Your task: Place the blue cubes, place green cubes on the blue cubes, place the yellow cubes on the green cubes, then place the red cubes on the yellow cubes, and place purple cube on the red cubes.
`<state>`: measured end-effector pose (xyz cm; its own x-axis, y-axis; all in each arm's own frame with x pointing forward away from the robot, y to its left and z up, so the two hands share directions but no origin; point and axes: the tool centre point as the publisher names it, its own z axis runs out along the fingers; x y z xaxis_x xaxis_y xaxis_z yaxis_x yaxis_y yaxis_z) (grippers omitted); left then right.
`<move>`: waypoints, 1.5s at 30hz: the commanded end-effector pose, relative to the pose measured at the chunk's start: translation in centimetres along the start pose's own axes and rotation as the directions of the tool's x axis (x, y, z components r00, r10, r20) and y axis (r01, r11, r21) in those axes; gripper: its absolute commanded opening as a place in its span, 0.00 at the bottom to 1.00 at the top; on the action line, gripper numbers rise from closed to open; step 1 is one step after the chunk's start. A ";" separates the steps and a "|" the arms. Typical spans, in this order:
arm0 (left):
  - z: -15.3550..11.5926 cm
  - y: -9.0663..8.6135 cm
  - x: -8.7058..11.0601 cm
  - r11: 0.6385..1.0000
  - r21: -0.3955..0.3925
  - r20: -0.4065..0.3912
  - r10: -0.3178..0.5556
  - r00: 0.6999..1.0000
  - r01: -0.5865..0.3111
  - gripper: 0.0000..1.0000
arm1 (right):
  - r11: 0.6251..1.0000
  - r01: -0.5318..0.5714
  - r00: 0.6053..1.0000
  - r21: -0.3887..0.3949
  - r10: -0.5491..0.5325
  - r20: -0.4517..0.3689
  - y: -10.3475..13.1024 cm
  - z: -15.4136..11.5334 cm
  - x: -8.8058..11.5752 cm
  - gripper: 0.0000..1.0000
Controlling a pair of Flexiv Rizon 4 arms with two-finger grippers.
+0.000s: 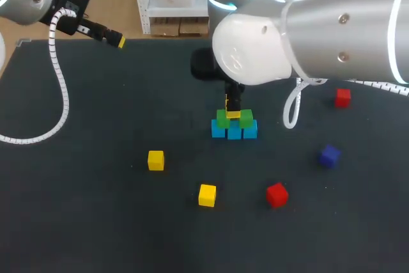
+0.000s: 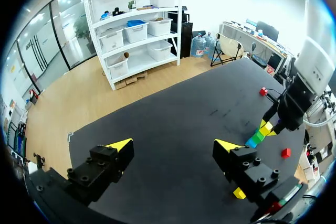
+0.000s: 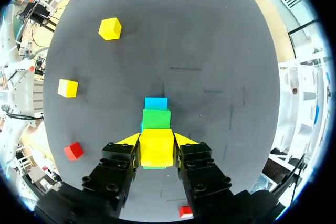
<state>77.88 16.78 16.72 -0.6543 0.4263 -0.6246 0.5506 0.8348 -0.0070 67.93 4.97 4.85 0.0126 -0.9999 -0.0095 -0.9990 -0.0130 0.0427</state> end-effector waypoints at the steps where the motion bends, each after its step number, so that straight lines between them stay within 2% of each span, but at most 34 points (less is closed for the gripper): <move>1: 0.0 0.1 0.0 1.000 0.003 0.003 0.001 1.000 -0.001 1.00 | 1.000 0.000 1.000 -0.006 0.000 0.001 -0.2 0.1 0.0 0.13; 4: 0.0 0.1 0.0 1.000 0.003 0.003 0.001 1.000 -0.001 1.00 | 1.000 -0.001 1.000 -0.005 0.001 0.001 -0.2 0.2 0.0 0.17; 20: 0.0 0.1 0.0 1.000 0.003 0.003 0.001 1.000 -0.001 1.00 | 1.000 -0.011 1.000 -0.001 0.011 0.010 -0.3 0.1 0.4 0.17; 27: 0.0 0.1 0.0 1.000 0.003 0.003 0.001 1.000 -0.001 1.00 | 1.000 -0.010 1.000 -0.004 0.010 0.011 -0.4 0.2 0.5 0.22; 29: 0.0 0.1 0.0 1.000 0.003 0.003 0.001 1.000 -0.001 1.00 | 1.000 -0.010 1.000 -0.004 0.010 0.010 -0.4 0.3 0.5 0.37; 32: 0.0 0.1 0.0 1.000 0.003 0.003 0.001 1.000 -0.001 1.00 | 1.000 -0.010 1.000 -0.003 0.010 0.010 -0.4 0.3 0.5 0.55; 33: 0.0 0.1 0.0 1.000 0.003 0.003 0.001 1.000 -0.001 1.00 | 1.000 -0.010 1.000 -0.002 0.010 0.010 -0.4 0.3 0.5 0.75; 34: 0.0 0.1 0.0 1.000 0.003 0.003 0.001 1.000 -0.001 1.00 | 1.000 -0.010 1.000 -0.002 0.010 0.010 -0.4 0.3 0.5 0.99; 45: 0.0 0.1 0.0 1.000 0.003 0.003 0.001 1.000 -0.001 1.00 | 0.999 -0.018 0.999 0.033 0.016 0.040 0.0 -0.8 0.9 1.00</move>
<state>77.88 16.78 16.72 -0.6543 0.4263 -0.6246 0.5506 0.8348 -0.0070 68.72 4.77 5.17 -0.0039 -0.9995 -0.0328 -0.9996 0.0029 0.0290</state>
